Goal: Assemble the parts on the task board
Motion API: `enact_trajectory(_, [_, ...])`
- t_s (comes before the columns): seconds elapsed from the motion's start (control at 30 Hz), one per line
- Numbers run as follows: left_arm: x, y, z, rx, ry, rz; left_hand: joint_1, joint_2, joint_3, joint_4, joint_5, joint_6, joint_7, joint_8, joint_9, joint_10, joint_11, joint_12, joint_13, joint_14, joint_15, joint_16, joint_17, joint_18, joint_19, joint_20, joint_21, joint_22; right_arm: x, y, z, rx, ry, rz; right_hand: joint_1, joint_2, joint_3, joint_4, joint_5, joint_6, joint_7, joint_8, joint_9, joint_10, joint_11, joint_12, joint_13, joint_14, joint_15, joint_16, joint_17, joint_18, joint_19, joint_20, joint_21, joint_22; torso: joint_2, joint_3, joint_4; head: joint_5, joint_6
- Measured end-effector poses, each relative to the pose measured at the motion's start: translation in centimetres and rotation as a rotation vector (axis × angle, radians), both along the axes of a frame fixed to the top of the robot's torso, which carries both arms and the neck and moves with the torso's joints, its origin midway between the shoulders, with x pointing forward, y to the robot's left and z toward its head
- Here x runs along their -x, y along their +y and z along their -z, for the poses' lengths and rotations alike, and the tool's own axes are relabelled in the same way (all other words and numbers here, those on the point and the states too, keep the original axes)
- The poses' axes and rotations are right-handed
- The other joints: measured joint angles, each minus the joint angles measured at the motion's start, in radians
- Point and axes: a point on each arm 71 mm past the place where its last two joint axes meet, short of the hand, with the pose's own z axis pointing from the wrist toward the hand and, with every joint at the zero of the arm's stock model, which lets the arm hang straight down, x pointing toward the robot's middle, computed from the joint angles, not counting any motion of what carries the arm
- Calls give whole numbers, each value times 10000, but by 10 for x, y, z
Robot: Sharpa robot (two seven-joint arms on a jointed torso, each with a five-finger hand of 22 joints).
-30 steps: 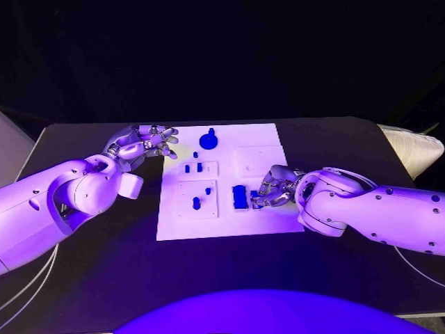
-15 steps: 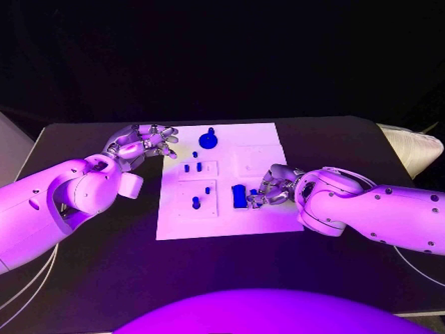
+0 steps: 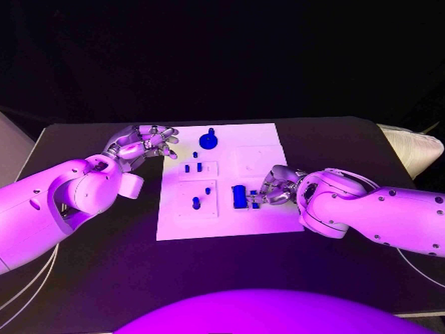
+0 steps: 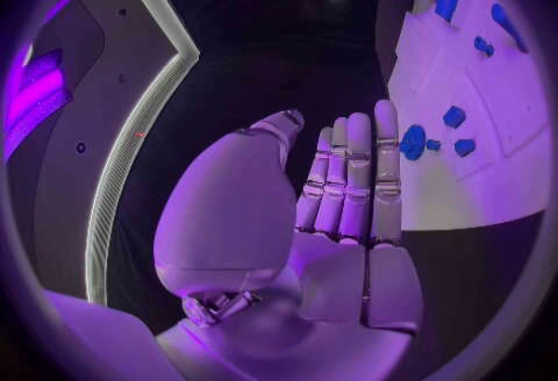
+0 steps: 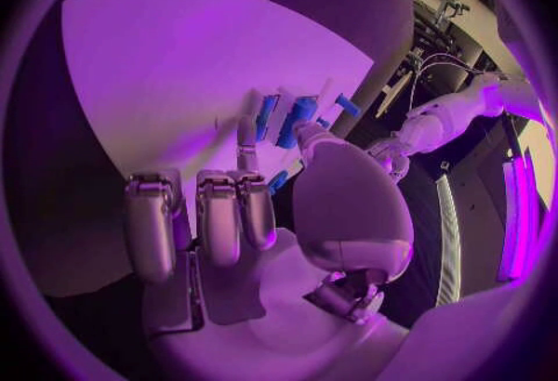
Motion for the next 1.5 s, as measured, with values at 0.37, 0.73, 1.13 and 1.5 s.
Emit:
enact_trajectory(0.37, [0,0,1,-4,19,2,0,0,0,0,0,0,0,0,0,0,0,0,-9,0,0,0,0,0,0,-1,0,-9,1,-12,-1,0,-78,253,1510,5,-82,-86,-384,0,0,80,-57,0,1,0,-1,0,0,0,-1,1,0,0,0,-1,0,7,1,3,7])
enact_trajectory(0.73, [0,-1,2,8,41,22,0,0,0,0,0,0,0,0,0,0,0,0,-9,0,0,0,0,-1,-1,0,0,-8,2,-11,2,-52,-106,218,2847,-2,-360,-29,-2015,75,-75,153,-152,0,1,0,-2,-37,-36,0,-2,0,0,1,0,-2,2,11,-2,-15,17])
enact_trajectory(1.13, [0,-1,2,1,53,20,0,0,0,0,0,0,0,0,0,0,0,0,-8,0,0,0,0,0,-1,-1,-38,-8,1,-7,4,43,-234,118,2939,9,-414,-28,-1769,144,-71,154,-175,-28,-30,0,-3,-36,-36,0,-2,0,0,1,0,-4,5,1,9,-63,-18])
enact_trajectory(1.5, [0,-1,2,-5,64,19,0,0,0,0,0,0,0,0,0,0,0,0,-8,0,0,0,0,0,-1,-1,-38,-11,2,-7,4,45,-301,77,2800,3,-604,11,-1353,144,-71,192,-228,5,-64,0,-3,1,-73,0,-2,0,0,1,0,-5,-3,1,-3,-35,18])
